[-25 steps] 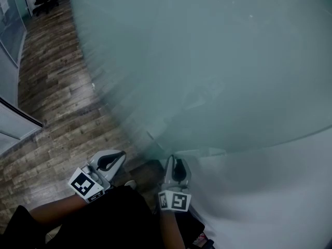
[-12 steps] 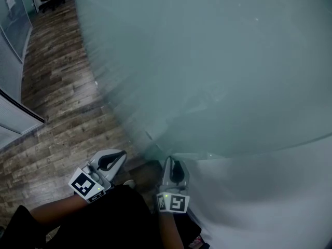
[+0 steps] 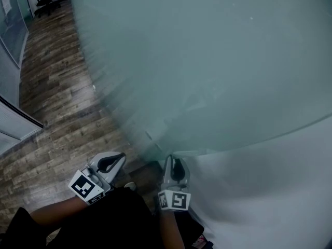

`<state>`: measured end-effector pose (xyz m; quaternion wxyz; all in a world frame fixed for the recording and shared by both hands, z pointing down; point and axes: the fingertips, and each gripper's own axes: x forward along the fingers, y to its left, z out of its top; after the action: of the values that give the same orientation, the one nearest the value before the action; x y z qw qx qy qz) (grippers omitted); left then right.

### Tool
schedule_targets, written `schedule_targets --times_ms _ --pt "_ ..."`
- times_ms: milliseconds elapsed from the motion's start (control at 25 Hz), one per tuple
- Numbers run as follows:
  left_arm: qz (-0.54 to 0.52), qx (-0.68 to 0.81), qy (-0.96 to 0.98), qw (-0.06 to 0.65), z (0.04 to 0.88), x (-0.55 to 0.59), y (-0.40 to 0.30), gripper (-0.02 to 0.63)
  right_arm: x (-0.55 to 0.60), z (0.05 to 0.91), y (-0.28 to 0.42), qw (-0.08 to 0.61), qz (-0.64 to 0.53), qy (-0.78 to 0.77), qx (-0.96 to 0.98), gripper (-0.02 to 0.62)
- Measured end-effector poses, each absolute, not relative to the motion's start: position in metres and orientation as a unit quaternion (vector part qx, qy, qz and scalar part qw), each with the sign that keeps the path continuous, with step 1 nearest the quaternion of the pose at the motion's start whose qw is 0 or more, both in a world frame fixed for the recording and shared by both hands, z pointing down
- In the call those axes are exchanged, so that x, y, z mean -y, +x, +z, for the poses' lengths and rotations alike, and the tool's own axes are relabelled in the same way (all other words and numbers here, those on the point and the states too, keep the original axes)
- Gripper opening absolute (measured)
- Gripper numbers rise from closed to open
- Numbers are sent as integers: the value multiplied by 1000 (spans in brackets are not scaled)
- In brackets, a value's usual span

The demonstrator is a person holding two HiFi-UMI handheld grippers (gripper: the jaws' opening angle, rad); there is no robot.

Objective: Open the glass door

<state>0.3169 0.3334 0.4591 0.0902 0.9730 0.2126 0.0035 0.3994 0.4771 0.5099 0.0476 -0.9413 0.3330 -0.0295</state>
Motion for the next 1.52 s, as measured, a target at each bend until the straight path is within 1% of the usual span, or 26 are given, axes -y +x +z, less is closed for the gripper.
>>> schedule_targets --times_ms 120,360,640,760,960,1120,1320,1520 --pt "23 -212 973 91 465 -328 311 -2 -483 510 399 60 -33 -944 -324 91" --pt "25 -220 970 98 468 -325 299 -2 -505 501 385 54 -30 -957 -284 86" --pt "20 -219 969 109 466 -305 289 -2 -492 489 362 41 -30 -960 -275 37" --pt "15 -211 971 112 459 -291 276 -2 -476 478 351 35 -29 -958 -284 4" --pt "12 -179 977 119 456 -252 259 -2 -420 467 338 32 -31 -941 -334 3" --pt "2 -138 983 120 449 -211 232 -2 -361 453 314 20 -25 -920 -392 3" --pt "-17 -54 991 123 436 -158 192 -2 -277 437 286 6 -17 -874 -486 3" --pt "-36 32 992 116 424 -116 164 -2 -206 420 262 17 2 -820 -572 2"
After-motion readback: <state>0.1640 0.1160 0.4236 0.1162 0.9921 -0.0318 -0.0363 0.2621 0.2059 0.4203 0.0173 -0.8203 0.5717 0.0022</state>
